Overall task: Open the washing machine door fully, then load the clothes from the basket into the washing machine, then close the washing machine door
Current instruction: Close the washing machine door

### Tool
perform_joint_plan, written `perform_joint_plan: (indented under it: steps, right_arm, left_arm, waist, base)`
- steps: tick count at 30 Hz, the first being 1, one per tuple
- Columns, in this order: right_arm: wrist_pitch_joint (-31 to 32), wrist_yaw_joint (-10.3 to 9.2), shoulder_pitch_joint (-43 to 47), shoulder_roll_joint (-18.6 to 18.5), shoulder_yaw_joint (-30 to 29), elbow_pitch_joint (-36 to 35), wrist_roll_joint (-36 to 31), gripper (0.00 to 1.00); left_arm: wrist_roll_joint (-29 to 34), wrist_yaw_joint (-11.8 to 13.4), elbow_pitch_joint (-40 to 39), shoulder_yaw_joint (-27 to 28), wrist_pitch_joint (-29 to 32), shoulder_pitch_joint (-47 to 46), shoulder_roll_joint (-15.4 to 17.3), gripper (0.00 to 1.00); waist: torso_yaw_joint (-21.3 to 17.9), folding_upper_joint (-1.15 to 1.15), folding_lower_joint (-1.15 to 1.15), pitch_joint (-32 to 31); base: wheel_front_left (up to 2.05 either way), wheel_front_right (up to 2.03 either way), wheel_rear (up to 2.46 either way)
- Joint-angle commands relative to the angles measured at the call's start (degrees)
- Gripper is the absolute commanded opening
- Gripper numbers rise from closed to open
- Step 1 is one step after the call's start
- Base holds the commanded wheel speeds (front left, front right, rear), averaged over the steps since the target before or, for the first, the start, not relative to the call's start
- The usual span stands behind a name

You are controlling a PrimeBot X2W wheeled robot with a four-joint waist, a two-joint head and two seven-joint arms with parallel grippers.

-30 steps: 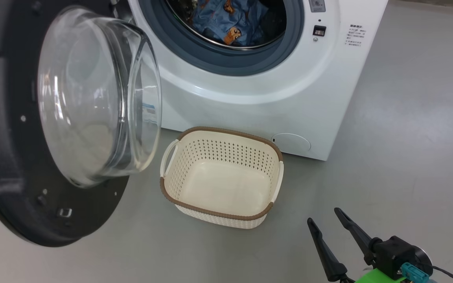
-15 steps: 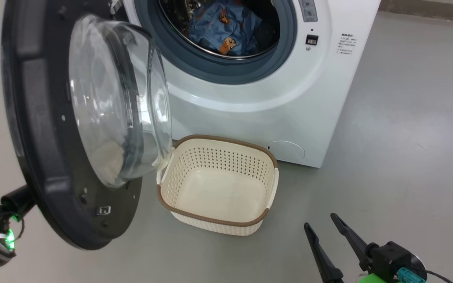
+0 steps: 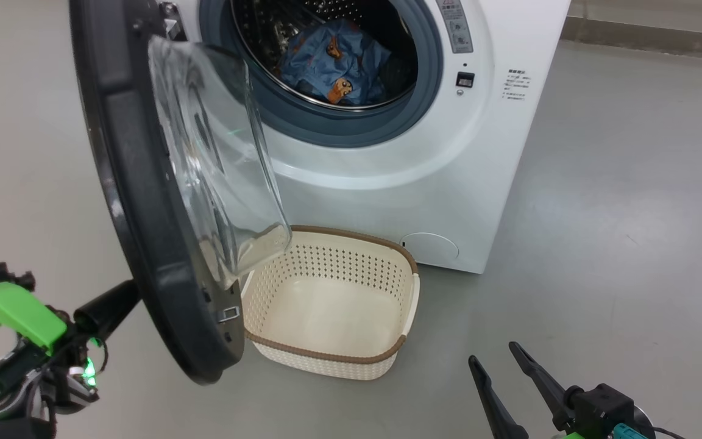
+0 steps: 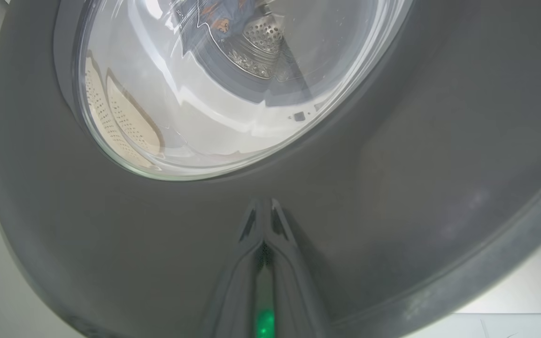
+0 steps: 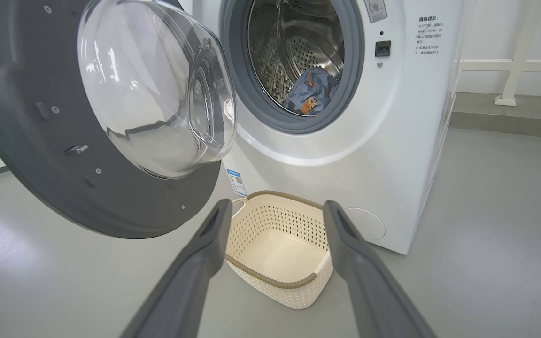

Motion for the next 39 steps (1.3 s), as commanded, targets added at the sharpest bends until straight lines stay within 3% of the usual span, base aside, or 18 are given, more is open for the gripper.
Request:
perform_joint_plan:
  steps: [1, 17, 39]
  right_arm:
    - [-0.87, 0.09, -0.27, 0.29, 1.55, -0.98, 0.15, 1.0]
    - [-1.25, 0.09, -0.92, 0.5, 1.88, -0.53, -0.04, 1.0]
    - [-1.74, 0.09, -2.29, 0.59, 1.37, -0.42, -0.32, 1.0]
  left_arm:
    - [-0.87, -0.58, -2.28, 0.93, -0.7, -0.16, 0.15, 0.0]
    - [-3.4, -0.58, 0.09, -2.48, -8.37, -1.64, -4.77, 0.0]
    - [-10.68, -0.58, 2.07, -11.11, -23.75, -5.31, -5.62, 0.0]
  waist:
    - [-0.69, 0.0, 0.0, -0.34]
    - [-5.79, 0.0, 0.0, 0.76]
    - [-13.73, 0.0, 0.0, 3.44]
  base:
    - [0.0, 0.0, 0.0]
    - [0.0, 0.0, 0.0]
    - [0.0, 0.0, 0.0]
